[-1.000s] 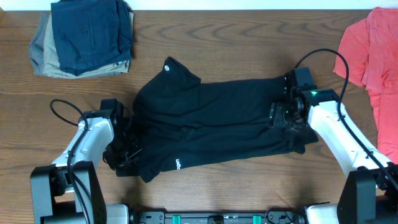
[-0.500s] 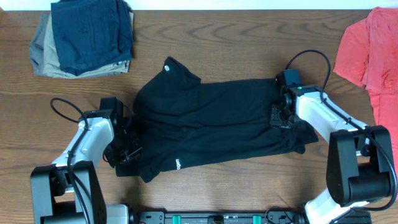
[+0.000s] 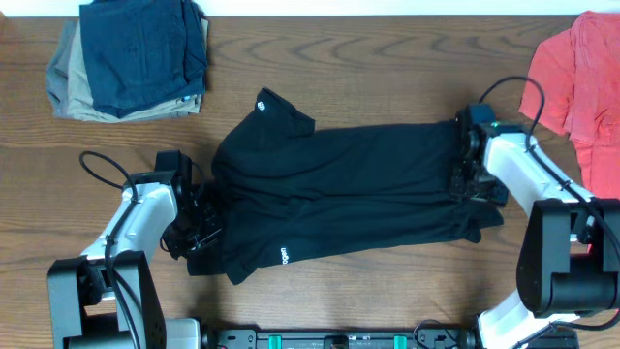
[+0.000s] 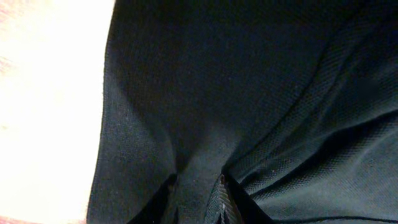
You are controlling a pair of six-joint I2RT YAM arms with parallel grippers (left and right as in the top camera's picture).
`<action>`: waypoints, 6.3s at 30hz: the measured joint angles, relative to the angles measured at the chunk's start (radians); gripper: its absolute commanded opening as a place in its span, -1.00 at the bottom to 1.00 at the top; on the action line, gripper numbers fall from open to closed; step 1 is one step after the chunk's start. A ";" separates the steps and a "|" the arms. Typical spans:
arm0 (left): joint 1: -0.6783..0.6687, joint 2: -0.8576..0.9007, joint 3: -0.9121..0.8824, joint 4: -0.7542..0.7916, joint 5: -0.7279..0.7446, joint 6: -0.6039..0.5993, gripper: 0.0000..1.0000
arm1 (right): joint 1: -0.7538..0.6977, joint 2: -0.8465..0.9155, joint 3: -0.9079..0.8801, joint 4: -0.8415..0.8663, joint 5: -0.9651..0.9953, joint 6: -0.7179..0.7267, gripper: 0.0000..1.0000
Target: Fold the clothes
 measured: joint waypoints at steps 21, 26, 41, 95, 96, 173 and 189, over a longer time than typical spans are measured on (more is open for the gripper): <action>0.000 -0.013 0.045 -0.002 0.069 0.128 0.11 | 0.000 0.000 0.164 -0.169 -0.081 0.106 0.98; 0.000 -0.073 0.189 -0.014 0.121 0.166 0.42 | 0.000 0.000 0.164 -0.136 -0.139 0.082 0.98; -0.144 -0.040 0.348 0.520 0.140 0.270 0.67 | 0.001 0.000 0.164 -0.116 -0.188 0.047 0.98; -0.291 0.468 0.423 0.757 -0.140 0.553 -0.87 | 0.002 0.000 0.277 -0.217 -0.251 0.007 0.98; -0.291 0.468 0.423 0.757 -0.139 0.553 -0.88 | -0.012 0.000 0.310 -0.210 -0.251 0.000 0.98; -0.289 0.285 0.428 0.580 -0.055 0.458 -0.88 | -0.182 0.370 0.446 0.141 -0.395 -0.059 -0.99; -0.290 0.024 0.428 0.205 -0.022 0.454 -0.88 | -0.199 0.117 0.446 -0.082 -0.421 -0.058 -0.98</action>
